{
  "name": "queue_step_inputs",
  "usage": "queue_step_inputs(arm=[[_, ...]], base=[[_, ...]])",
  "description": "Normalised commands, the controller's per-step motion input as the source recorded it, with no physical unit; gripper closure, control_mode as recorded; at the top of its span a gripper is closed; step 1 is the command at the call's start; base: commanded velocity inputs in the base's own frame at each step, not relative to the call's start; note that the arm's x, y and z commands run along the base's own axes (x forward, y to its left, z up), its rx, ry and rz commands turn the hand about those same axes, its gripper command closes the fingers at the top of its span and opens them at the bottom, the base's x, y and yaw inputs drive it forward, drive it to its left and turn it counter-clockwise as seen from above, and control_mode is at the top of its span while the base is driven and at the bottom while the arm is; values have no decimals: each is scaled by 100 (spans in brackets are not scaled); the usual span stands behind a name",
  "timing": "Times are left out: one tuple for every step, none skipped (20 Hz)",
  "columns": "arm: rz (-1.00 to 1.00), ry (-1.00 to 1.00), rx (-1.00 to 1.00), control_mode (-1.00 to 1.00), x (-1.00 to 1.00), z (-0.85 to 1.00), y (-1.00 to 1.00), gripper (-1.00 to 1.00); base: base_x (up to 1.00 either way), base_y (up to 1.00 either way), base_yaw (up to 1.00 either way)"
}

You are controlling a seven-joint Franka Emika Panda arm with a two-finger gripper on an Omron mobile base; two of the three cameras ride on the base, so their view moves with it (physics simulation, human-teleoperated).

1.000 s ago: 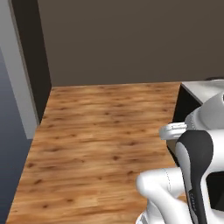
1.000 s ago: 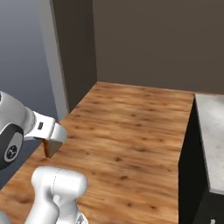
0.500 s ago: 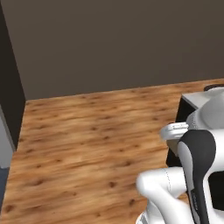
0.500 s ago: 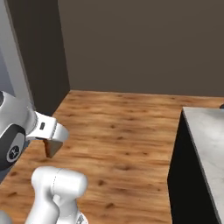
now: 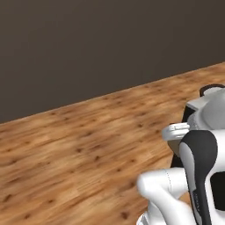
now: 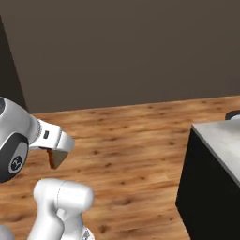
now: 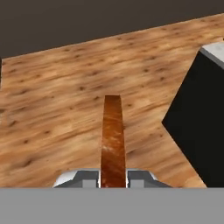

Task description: Start the toaster. Once the lever pops up, take the bread to the plate on the dining counter.

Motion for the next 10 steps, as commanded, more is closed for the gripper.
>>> queue_step_inputs(arm=[[0, 0, 0, 100, 0, 0, 0, 100], [0, 0, 0, 100, 0, 0, 0, 100], [0, 0, 0, 100, 0, 0, 0, 100], [0, 0, 0, 100, 0, 0, 0, 100], [0, 0, 0, 100, 0, 0, 0, 100], [0, 0, 0, 100, 0, 0, 0, 100], [0, 0, 0, 100, 0, 0, 0, 100], [0, 0, 0, 100, 0, 0, 0, 100], [0, 0, 0, 100, 0, 0, 0, 100], [0, 0, 0, 100, 0, 0, 0, 100]], base=[[100, 100, -51], [100, 100, -51], [100, 100, -51], [100, 100, -51], [100, 100, -52], [100, 100, -52], [100, 100, -52], [100, 100, -53], [100, 100, -53], [100, 100, -53]])
